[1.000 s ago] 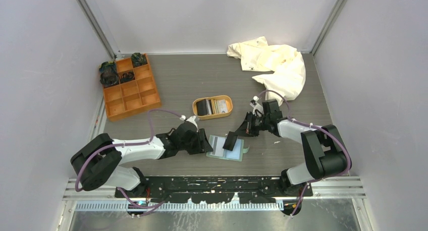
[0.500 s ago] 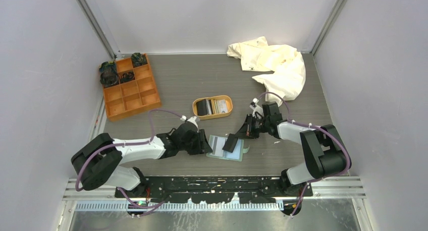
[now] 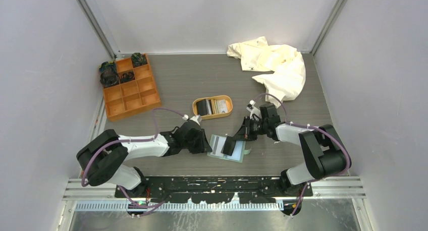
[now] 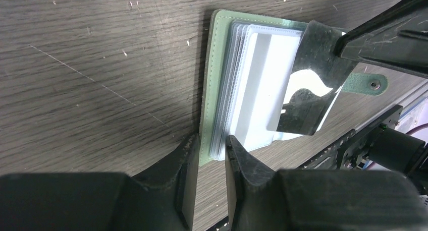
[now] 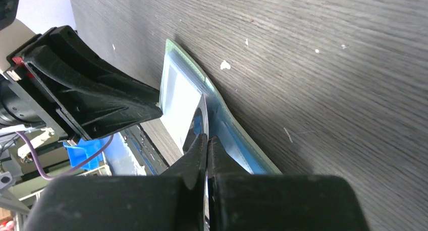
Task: Put the credit cards into the card holder
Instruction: Insert the credit card into the card holder.
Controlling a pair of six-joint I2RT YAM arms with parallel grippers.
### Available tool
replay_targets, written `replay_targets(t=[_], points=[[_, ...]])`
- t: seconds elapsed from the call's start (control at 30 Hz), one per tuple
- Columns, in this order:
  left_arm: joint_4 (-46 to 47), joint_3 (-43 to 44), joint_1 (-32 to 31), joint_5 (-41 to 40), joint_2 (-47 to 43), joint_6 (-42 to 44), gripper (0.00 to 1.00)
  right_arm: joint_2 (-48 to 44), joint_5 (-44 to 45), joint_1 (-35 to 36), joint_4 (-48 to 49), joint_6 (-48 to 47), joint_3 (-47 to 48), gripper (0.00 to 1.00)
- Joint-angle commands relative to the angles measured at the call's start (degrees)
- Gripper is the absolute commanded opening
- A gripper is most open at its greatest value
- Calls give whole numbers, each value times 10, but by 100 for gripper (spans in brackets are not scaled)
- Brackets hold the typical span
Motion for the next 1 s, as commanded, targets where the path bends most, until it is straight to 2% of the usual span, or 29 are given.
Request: replay_targets(t=[0.0, 0.37, 0.57, 0.97], points=[[-24, 3, -2, -13, 20, 13, 24, -4, 2, 6, 23, -13, -12, 1], [-25, 4, -2, -17, 11, 11, 23, 4, 1, -6, 24, 31, -38, 1], [-23, 8, -2, -8, 17, 14, 23, 13, 26, -6, 22, 48, -34, 1], [-13, 20, -2, 4, 34, 21, 23, 52, 23, -6, 46, 82, -23, 1]])
